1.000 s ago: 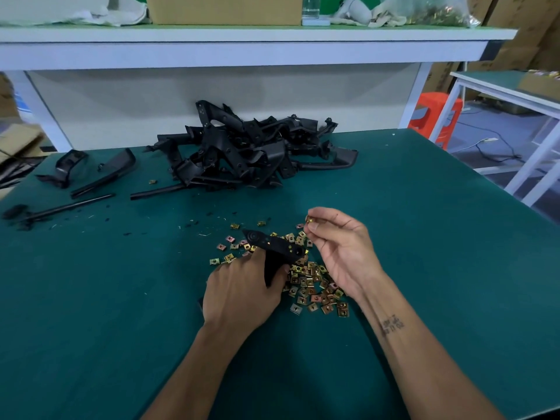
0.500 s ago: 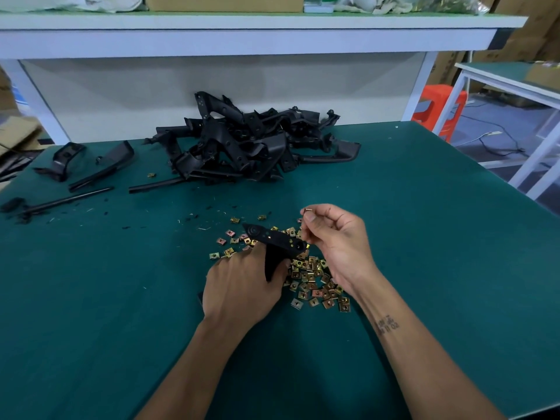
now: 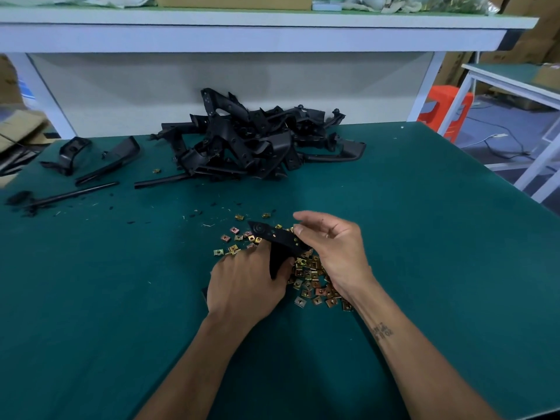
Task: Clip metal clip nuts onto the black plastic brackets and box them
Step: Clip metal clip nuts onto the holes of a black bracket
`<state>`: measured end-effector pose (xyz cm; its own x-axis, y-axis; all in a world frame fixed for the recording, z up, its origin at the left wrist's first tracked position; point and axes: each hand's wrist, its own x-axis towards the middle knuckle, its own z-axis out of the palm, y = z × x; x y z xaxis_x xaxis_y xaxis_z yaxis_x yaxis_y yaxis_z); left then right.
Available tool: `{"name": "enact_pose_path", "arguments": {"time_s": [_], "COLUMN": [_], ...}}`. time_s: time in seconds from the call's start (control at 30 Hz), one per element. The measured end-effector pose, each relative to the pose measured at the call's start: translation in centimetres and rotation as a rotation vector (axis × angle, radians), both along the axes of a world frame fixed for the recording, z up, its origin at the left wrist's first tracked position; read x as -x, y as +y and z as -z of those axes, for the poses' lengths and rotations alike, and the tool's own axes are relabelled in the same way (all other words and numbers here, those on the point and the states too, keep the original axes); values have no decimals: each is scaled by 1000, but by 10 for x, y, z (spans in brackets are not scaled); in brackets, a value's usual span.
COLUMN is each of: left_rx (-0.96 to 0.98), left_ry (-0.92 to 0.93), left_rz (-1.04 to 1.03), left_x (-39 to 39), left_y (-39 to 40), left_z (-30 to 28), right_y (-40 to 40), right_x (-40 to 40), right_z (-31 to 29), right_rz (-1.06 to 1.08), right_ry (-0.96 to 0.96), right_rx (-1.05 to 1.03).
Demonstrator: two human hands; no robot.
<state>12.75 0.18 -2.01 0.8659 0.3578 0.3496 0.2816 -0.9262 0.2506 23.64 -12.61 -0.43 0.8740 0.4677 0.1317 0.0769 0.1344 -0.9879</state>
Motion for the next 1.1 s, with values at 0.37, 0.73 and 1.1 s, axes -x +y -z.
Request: {"name": "enact_pose_path", "arguments": {"time_s": [0.37, 0.73, 1.1], "left_rx": [-22, 5, 11], "left_ry": [38, 50, 14], "left_rz": [-13, -18, -20], "left_x": [-3, -5, -6], "left_y": [2, 3, 4], "left_z": [6, 8, 9], "right_y": [-2, 0, 14], "right_x": [-1, 4, 18], "right_z": [0, -2, 5], "right_rz": [26, 59, 225], "right_ry": [45, 53, 189], "right_rx": [-11, 9, -102]}}
